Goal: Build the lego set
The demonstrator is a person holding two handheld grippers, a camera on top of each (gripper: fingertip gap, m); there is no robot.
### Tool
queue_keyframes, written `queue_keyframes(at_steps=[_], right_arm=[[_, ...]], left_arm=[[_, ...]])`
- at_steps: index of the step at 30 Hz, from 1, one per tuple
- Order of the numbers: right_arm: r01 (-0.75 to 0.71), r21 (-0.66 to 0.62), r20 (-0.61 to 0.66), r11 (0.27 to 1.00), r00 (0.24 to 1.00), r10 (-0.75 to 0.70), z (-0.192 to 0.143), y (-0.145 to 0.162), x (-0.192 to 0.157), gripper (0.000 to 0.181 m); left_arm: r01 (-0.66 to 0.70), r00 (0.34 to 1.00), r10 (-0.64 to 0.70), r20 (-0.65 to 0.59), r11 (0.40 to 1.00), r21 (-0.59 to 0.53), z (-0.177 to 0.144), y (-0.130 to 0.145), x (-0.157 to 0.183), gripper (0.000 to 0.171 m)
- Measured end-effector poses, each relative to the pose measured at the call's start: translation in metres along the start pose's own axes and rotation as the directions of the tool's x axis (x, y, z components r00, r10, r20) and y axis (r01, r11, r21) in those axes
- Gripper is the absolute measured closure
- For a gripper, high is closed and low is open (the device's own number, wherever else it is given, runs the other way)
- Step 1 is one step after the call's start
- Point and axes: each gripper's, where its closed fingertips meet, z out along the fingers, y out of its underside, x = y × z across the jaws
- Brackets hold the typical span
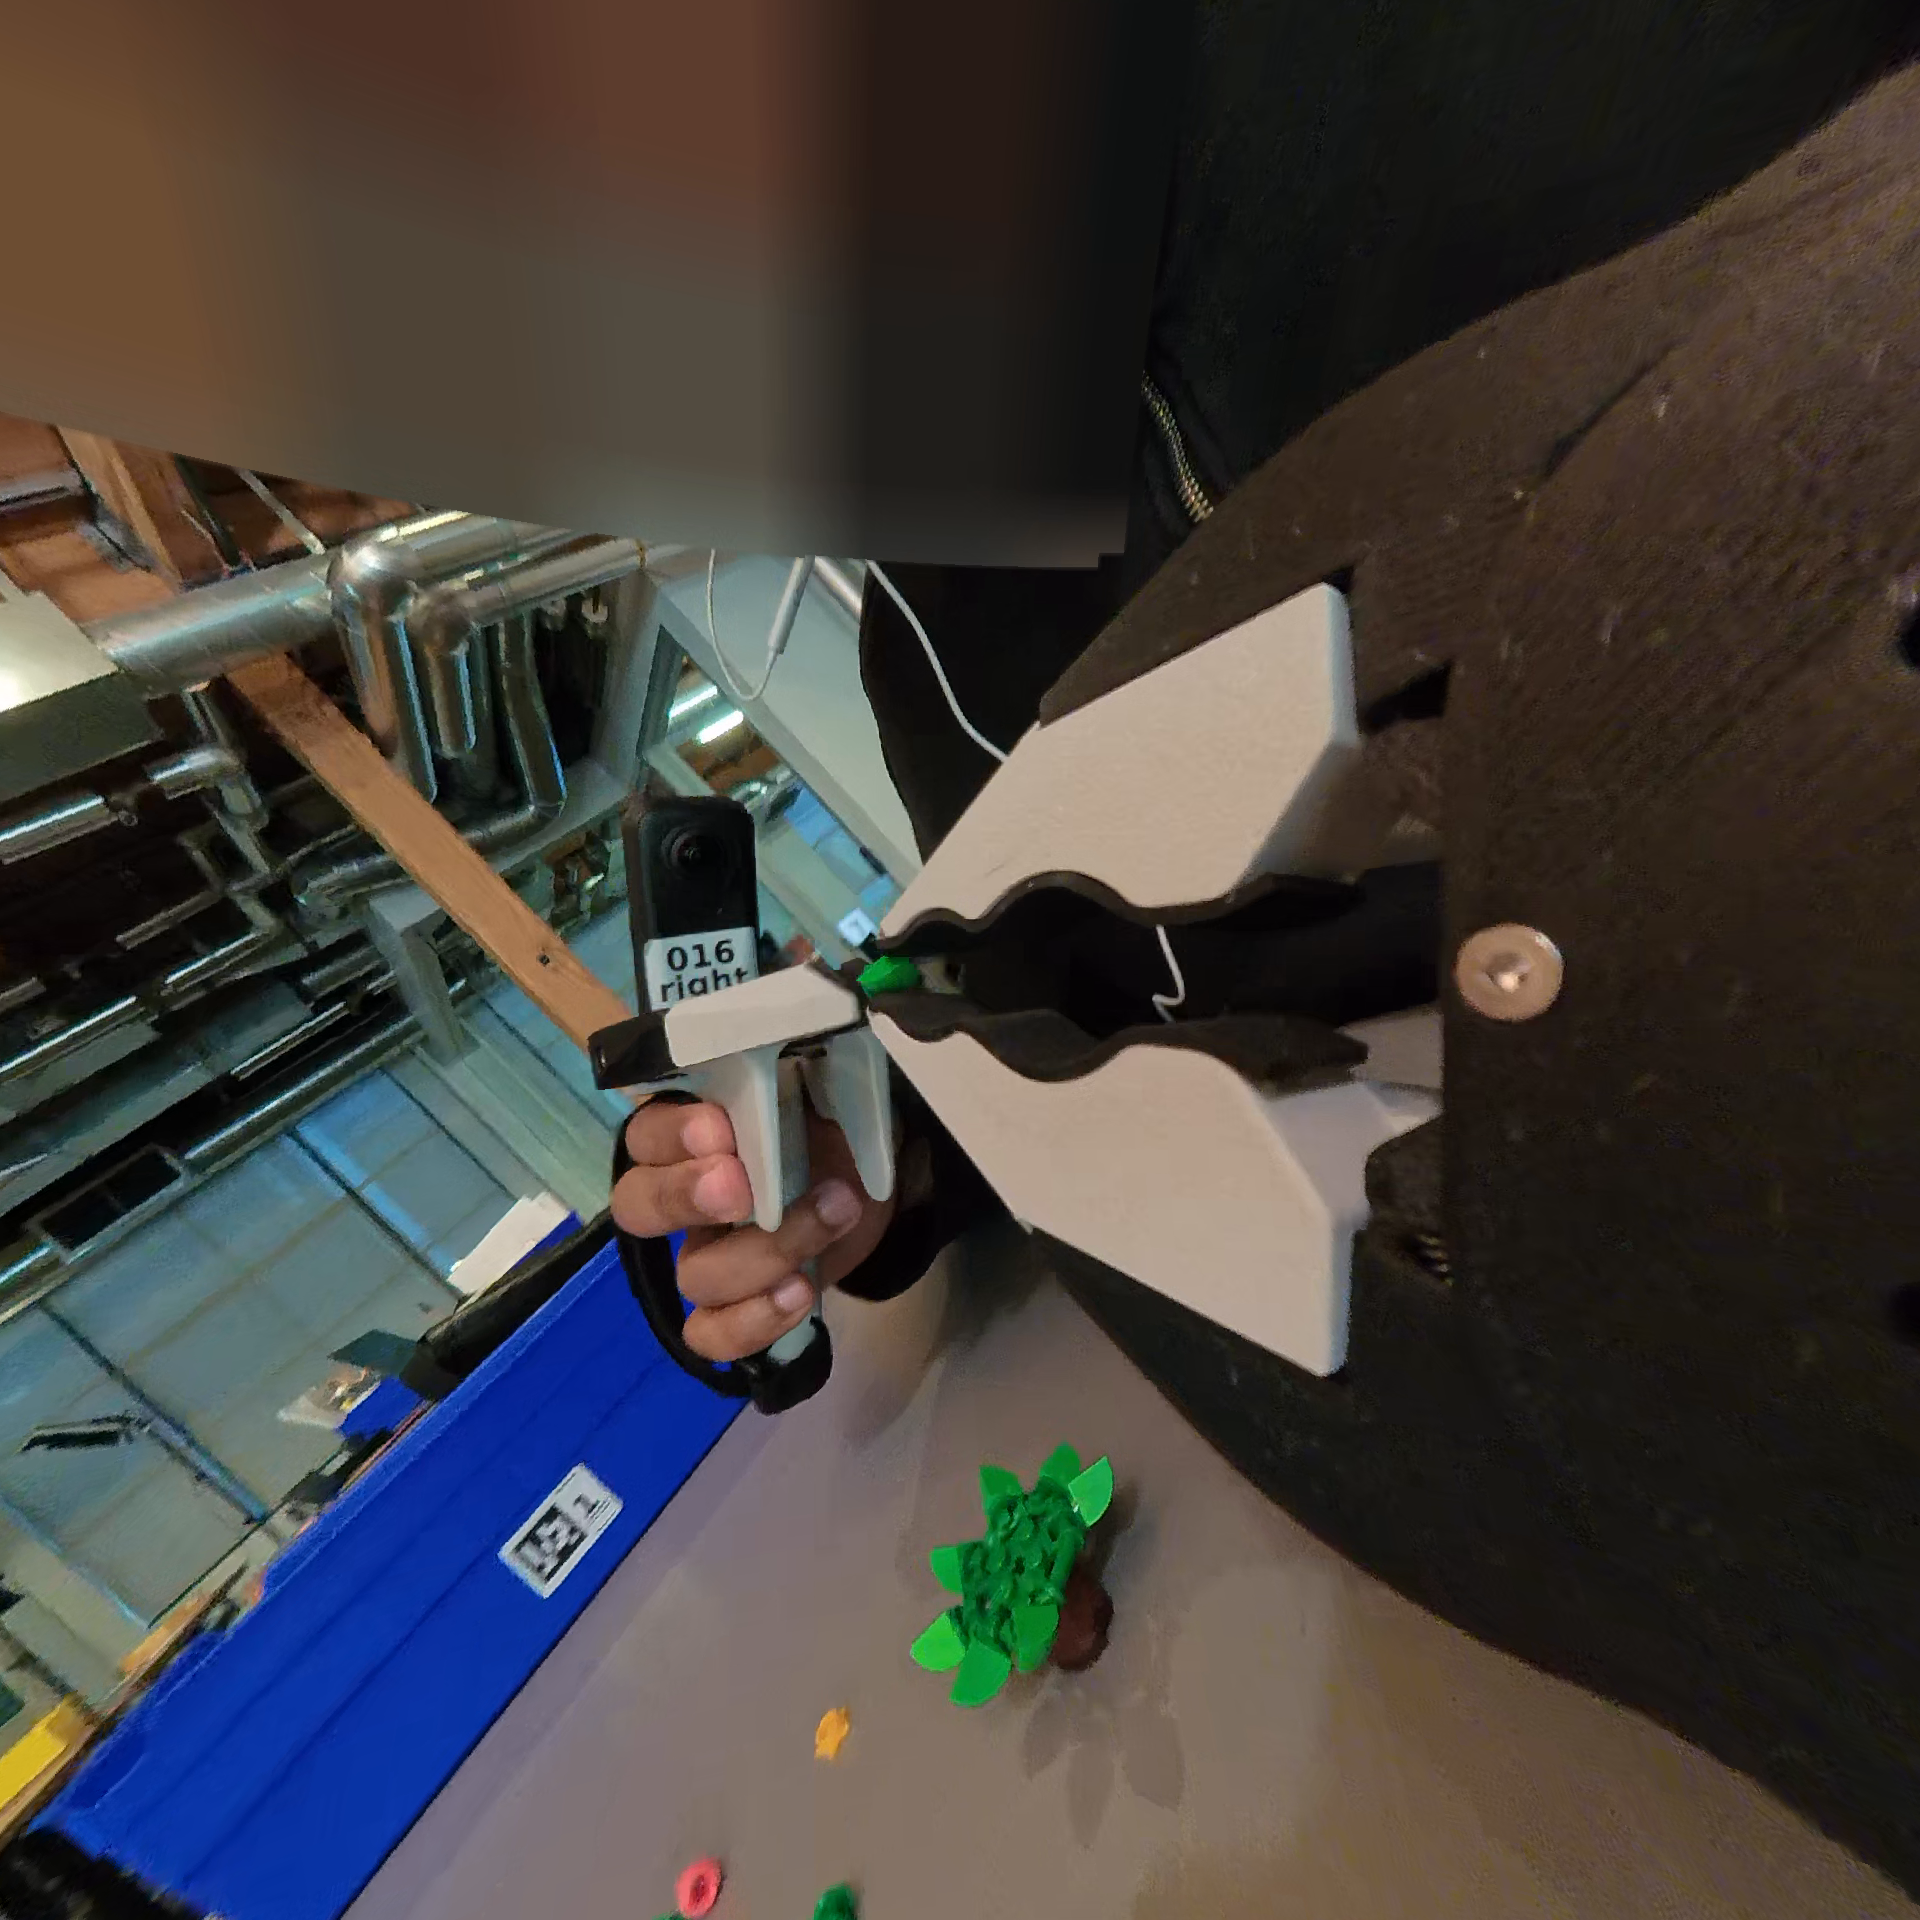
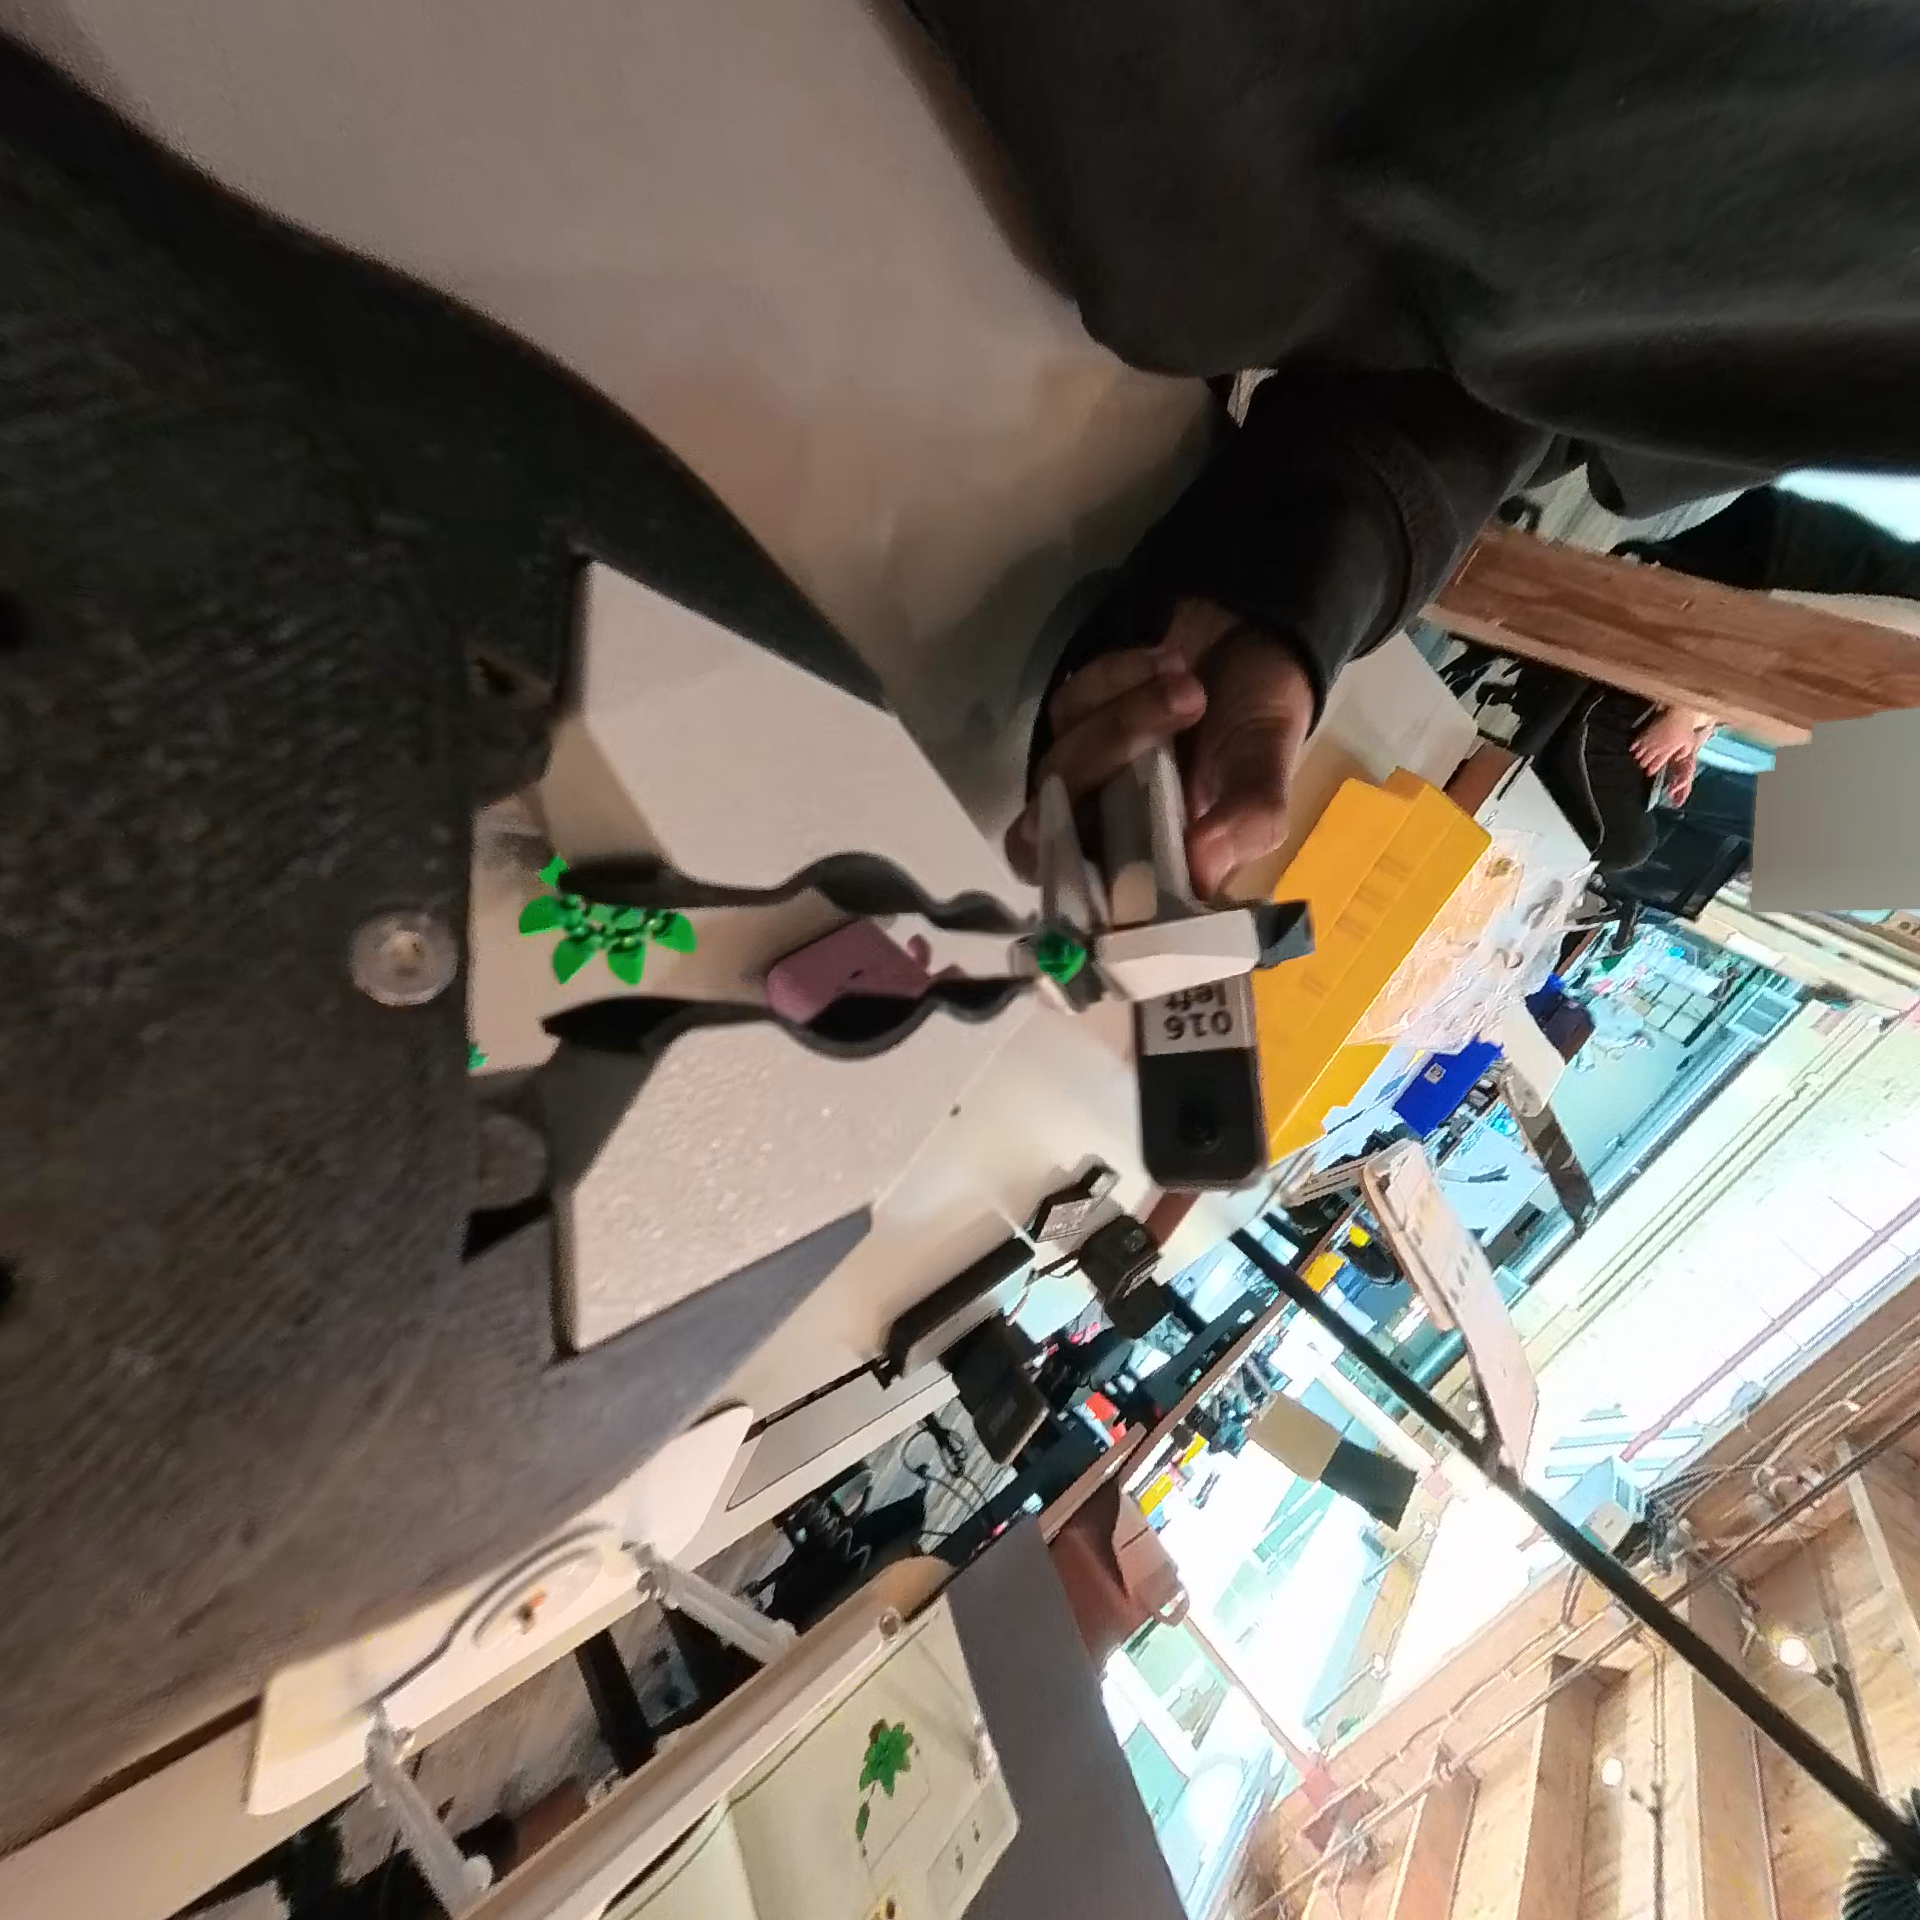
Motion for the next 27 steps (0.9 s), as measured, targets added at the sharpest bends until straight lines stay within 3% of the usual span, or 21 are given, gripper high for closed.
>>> queue_keyframes(at_steps=[1,4,8,12,15,21,24,27], right_arm=[[-0.017,-0.023,-0.014,1.000,1.000,0.017,0.000,0.006,0.003,0.164],[-0.146,-0.126,-0.027,0.981,0.989,0.144,0.002,0.031,0.010,0.137],[-0.312,-0.226,-0.045,0.923,0.949,0.311,-0.001,0.057,0.012,0.137],[-0.460,-0.332,-0.081,0.824,0.884,0.460,-0.008,0.082,0.011,0.123],[-0.529,-0.405,-0.090,0.745,0.834,0.544,-0.013,0.097,0.004,0.131],[-0.619,-0.429,-0.143,0.657,0.765,0.627,-0.020,0.107,0.006,0.152],[-0.733,-0.414,-0.207,0.540,0.653,0.728,-0.026,0.119,0.009,0.156],[-0.839,-0.336,-0.190,0.428,0.506,0.841,-0.027,0.116,0.013,0.158]], left_arm=[[-0.025,0.999,0.025,0.021,1.000,0.016,-0.002,-0.003,-0.001,0.170],[-0.092,0.993,0.085,0.086,0.992,0.091,-0.014,-0.018,-0.003,0.170],[-0.109,0.988,0.091,0.125,0.984,0.143,-0.025,-0.028,-0.006,0.170],[-0.088,0.990,0.073,0.117,0.987,0.136,-0.023,-0.025,-0.008,0.170],[-0.081,0.991,0.066,0.115,0.987,0.137,-0.023,-0.025,-0.008,0.170],[-0.071,0.991,0.054,0.122,0.988,0.136,-0.024,-0.025,-0.011,0.170],[-0.082,0.988,0.064,0.143,0.989,0.122,-0.023,-0.023,-0.013,0.170],[-0.103,0.977,0.084,0.194,0.991,0.086,-0.021,-0.019,-0.019,0.170]])
